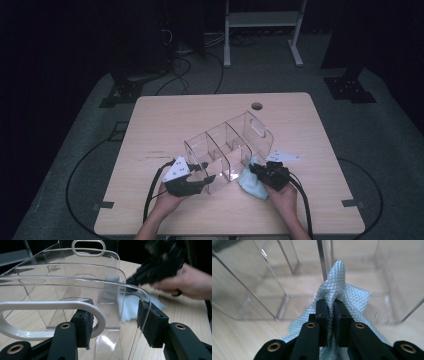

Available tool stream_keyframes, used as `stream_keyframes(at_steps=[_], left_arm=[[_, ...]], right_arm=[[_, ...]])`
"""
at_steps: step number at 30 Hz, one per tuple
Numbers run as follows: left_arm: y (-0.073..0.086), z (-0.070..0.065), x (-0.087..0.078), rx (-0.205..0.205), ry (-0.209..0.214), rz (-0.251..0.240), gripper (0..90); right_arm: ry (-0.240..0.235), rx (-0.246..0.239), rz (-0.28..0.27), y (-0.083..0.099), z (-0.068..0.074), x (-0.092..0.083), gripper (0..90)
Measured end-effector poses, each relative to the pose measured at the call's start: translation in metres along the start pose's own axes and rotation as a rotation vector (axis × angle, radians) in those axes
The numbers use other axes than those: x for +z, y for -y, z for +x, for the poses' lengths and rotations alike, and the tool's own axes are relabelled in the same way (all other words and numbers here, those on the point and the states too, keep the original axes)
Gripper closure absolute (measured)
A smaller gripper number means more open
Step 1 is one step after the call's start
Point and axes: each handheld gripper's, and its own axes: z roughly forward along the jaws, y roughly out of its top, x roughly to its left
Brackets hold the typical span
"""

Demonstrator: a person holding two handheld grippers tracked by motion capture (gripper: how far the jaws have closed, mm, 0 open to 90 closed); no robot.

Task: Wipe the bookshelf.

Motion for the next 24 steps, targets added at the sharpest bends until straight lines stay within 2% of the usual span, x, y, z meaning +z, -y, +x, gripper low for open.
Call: stream_keyframes(at_steps=[2, 4, 7, 12, 14, 19, 22, 24], left_arm=[[0.0, 0.0, 0.0, -0.001, 0.0, 0.0, 47.4], [0.0, 0.0, 0.0, -0.001, 0.0, -0.002, 47.4], [0.0, 0.0, 0.0, -0.001, 0.0, -0.002, 47.4], [0.0, 0.0, 0.001, -0.001, 0.001, -0.003, 47.4], [0.0, -0.001, 0.001, -0.001, 0.003, -0.002, 47.4], [0.0, -0.001, 0.001, -0.001, 0.002, 0.0, 47.4], [0.0, -0.001, 0.001, -0.001, 0.0, 0.001, 47.4], [0.0, -0.001, 0.001, -0.002, -0.001, 0.001, 47.4]], right_arm=[[-0.003, 0.014, 0.034, 0.007, -0.003, 0.008, 82.6], [-0.011, 0.031, 0.04, 0.009, -0.004, 0.01, 82.5], [-0.004, 0.016, 0.051, 0.004, -0.003, 0.007, 82.6], [-0.008, 0.001, -0.069, -0.013, 0.004, -0.016, 82.8], [-0.002, -0.014, -0.09, -0.018, 0.006, -0.021, 82.8], [0.0, -0.003, -0.057, -0.01, 0.003, -0.011, 82.7], [-0.002, 0.019, 0.03, 0.003, -0.003, 0.006, 82.6], [-0.008, 0.024, 0.049, 0.005, -0.005, 0.008, 82.5]])
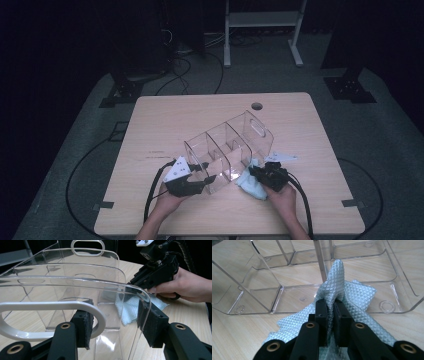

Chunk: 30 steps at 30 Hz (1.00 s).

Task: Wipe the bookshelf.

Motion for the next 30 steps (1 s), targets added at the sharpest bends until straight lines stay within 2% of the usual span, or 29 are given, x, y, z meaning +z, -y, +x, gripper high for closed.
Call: stream_keyframes(at_steps=[4, 6, 8, 9, 10, 14, 15, 19, 24, 30], left_arm=[[0.0, 0.0, 0.0, -0.001, 0.0, -0.001, 47.4], [0.0, 0.0, 0.001, -0.004, -0.001, -0.004, 47.4], [0.0, 0.0, 0.001, -0.007, 0.0, -0.006, 47.4], [0.0, 0.0, 0.001, -0.009, 0.0, -0.007, 47.4], [0.0, 0.0, 0.001, -0.011, -0.001, -0.008, 47.4], [-0.001, -0.001, 0.002, -0.012, -0.003, -0.009, 47.4], [-0.001, -0.001, 0.002, -0.012, -0.003, -0.009, 47.4], [0.0, -0.001, 0.001, -0.009, -0.003, -0.008, 47.4], [0.0, -0.001, 0.001, -0.005, -0.003, -0.007, 47.4], [-0.001, -0.002, 0.001, -0.005, -0.005, -0.001, 47.3]], right_arm=[[-0.003, 0.006, -0.026, -0.002, 0.003, -0.008, 82.6], [-0.019, -0.008, -0.087, -0.006, 0.012, -0.023, 82.7], [-0.029, -0.012, -0.103, -0.008, 0.016, -0.028, 82.8], [-0.041, -0.026, -0.115, -0.01, 0.02, -0.032, 82.8], [-0.069, -0.053, -0.136, -0.014, 0.031, -0.04, 82.8], [-0.133, -0.097, -0.169, -0.025, 0.053, -0.049, 82.7], [-0.133, -0.097, -0.169, -0.025, 0.053, -0.049, 82.7], [-0.164, -0.139, -0.183, -0.039, 0.071, -0.047, 82.7], [-0.154, -0.141, -0.167, -0.043, 0.071, -0.035, 82.7], [-0.14, -0.146, -0.158, -0.031, 0.07, -0.024, 82.4]])
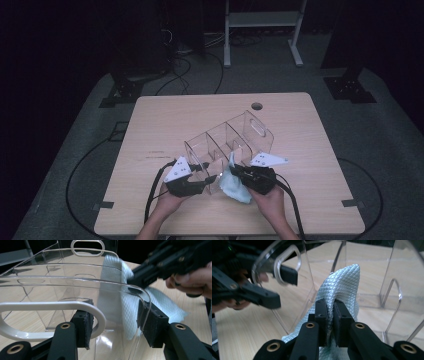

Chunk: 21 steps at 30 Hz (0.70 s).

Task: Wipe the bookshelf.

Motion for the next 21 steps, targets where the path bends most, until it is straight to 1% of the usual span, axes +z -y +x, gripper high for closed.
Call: stream_keyframes(at_steps=[1, 2, 3, 4, 7, 9, 12, 14, 17, 18, 21], left_arm=[[0.0, 0.0, 0.0, 0.001, -0.001, -0.001, 47.4], [0.0, 0.0, 0.0, 0.001, -0.001, -0.001, 47.3], [0.0, 0.0, 0.0, 0.001, -0.001, -0.001, 47.3], [0.0, 0.0, 0.0, 0.0, -0.002, 0.0, 47.3], [0.0, 0.0, 0.0, 0.0, -0.002, -0.001, 47.3], [0.0, 0.0, 0.0, 0.001, -0.001, -0.001, 47.3], [0.0, 0.0, 0.001, -0.001, -0.001, -0.002, 47.4], [0.0, 0.0, 0.001, -0.002, -0.002, -0.002, 47.4], [0.0, 0.0, 0.001, -0.005, -0.001, -0.005, 47.4], [0.0, 0.0, 0.001, -0.009, 0.001, -0.009, 47.4], [0.0, 0.0, 0.001, -0.01, 0.002, -0.012, 47.5]], right_arm=[[0.014, -0.004, 0.008, 0.006, 0.001, 0.004, 82.4], [0.016, 0.0, 0.007, 0.011, 0.001, 0.006, 82.3], [0.016, 0.0, 0.007, 0.011, 0.001, 0.006, 82.3], [0.017, 0.011, 0.018, 0.017, -0.001, 0.009, 82.3], [0.029, 0.008, 0.042, 0.024, -0.002, 0.015, 82.2], [0.028, 0.021, 0.053, 0.029, -0.002, 0.017, 82.2], [0.027, 0.033, 0.068, 0.034, -0.004, 0.021, 82.1], [0.027, 0.032, 0.073, 0.035, -0.005, 0.022, 82.2], [0.027, 0.045, 0.132, 0.042, -0.007, 0.026, 82.6], [0.023, 0.053, 0.139, 0.043, -0.007, 0.027, 82.6], [0.017, 0.055, 0.131, 0.041, -0.007, 0.024, 82.5]])
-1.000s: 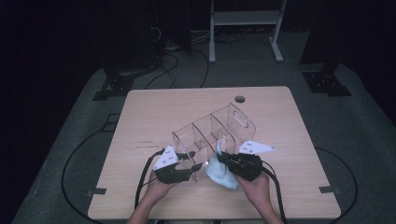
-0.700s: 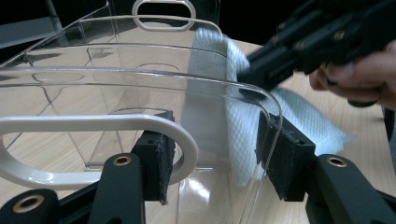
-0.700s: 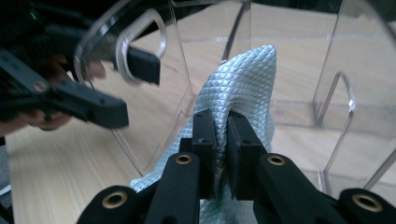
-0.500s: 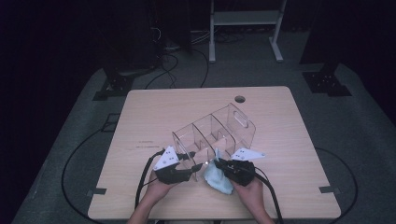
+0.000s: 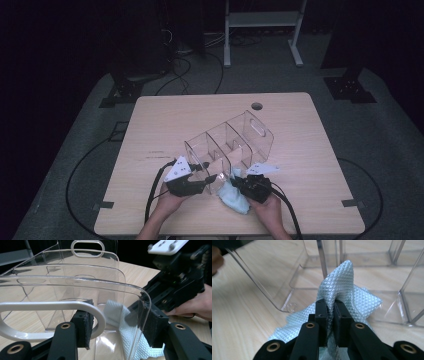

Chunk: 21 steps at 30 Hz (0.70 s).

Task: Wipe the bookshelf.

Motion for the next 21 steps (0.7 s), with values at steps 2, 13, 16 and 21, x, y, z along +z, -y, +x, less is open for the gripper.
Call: stream_keyframes(at_steps=[2, 13, 16, 21], left_arm=[[0.0, 0.0, 0.0, 0.001, 0.002, 0.0, 47.5], [0.0, -0.001, 0.0, 0.008, -0.002, 0.006, 47.4], [0.0, -0.001, 0.001, 0.007, -0.003, 0.007, 47.4], [0.0, -0.001, 0.001, 0.008, -0.004, 0.009, 47.3]], right_arm=[[-0.002, -0.012, -0.056, -0.012, 0.005, -0.012, 82.5], [0.014, -0.053, -0.147, -0.035, 0.012, -0.029, 82.5], [0.021, -0.039, -0.106, -0.02, 0.009, -0.018, 82.5], [0.021, -0.01, -0.008, -0.001, 0.001, 0.002, 82.4]])
